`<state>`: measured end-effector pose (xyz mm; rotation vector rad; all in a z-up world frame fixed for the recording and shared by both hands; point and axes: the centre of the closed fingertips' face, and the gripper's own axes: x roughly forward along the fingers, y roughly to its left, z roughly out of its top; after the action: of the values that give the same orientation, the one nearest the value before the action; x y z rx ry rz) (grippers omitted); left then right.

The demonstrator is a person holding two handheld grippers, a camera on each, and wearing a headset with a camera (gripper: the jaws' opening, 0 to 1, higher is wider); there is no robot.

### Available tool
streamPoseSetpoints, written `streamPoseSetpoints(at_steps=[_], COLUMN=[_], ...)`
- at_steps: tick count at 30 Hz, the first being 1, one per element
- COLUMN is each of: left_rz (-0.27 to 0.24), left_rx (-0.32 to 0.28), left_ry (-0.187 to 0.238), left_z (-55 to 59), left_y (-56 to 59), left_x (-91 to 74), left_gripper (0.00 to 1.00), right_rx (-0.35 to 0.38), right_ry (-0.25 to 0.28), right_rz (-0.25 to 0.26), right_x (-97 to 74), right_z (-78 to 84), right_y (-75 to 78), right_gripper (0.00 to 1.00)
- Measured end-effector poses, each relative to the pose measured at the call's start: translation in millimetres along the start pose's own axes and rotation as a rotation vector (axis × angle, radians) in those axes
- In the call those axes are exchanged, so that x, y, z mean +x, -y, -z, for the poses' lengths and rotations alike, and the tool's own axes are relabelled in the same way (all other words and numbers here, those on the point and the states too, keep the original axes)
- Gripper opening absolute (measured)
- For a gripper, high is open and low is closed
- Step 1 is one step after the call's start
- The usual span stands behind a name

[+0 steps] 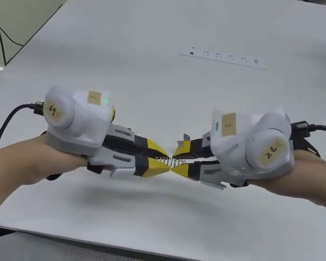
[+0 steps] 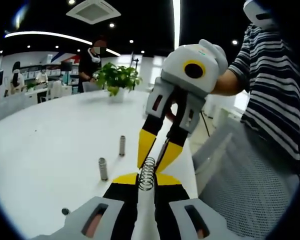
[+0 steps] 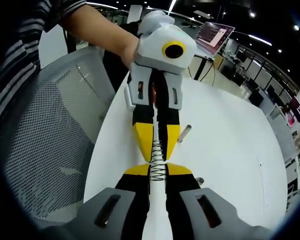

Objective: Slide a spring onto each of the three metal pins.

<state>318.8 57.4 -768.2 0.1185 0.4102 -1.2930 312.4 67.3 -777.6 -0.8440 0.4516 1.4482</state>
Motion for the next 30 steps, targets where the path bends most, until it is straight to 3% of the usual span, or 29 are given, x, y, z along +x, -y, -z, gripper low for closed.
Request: streamPoseSetpoints(at_steps=[9,13,19,30], left_rz=[0.029,0.032,0.046,0.048], left_rx=[-0.006,-0.012,-0.008,-0.015], left_ry=[-0.003,0.003,0.003,-0.003], left_z=[-0.9,-2.5,-3.8,-1.3], left_y=[6.8,6.3,8.5,9.4], left_x=[4.0,3.1,4.3,3.9], left_gripper=[0.03,0.03,0.03,0.03], right_rx=[-0.011,0.005,0.027,-0.014], right_ry=[-0.004,0.003,0.01,0.023], right_rz=[-0.005,0.002,-0.009,-0.011], right_x=[-4.1,-6.7,-5.9,-9.4], right_z=[7.6,14.0,16.5,13.5], right_y=[-5.4,-4.0,-5.5,-7.1], right_gripper=[0.09,0.14,0.11,0.07])
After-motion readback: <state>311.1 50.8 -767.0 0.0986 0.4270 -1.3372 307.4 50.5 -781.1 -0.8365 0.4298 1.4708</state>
